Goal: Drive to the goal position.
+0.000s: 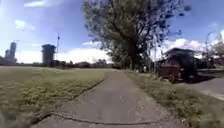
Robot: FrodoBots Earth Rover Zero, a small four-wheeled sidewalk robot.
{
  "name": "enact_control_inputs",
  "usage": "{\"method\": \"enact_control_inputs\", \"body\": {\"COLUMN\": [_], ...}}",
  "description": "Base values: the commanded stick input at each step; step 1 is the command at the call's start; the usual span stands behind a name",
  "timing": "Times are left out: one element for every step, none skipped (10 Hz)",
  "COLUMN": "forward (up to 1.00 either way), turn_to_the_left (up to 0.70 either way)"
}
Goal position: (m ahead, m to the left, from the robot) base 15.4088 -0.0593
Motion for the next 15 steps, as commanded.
{"method": "enact_control_inputs", "body": {"forward": [1.0,1.0,1.0,1.0,1.0,1.0,1.0,1.0,1.0,1.0,1.0,1.0,1.0,1.0,1.0], "turn_to_the_left": [0.0,0.0,0.0,0.0,0.0,0.0,0.0,0.0,0.0,0.0,0.0,0.0,0.0,0.0,0.0]}}
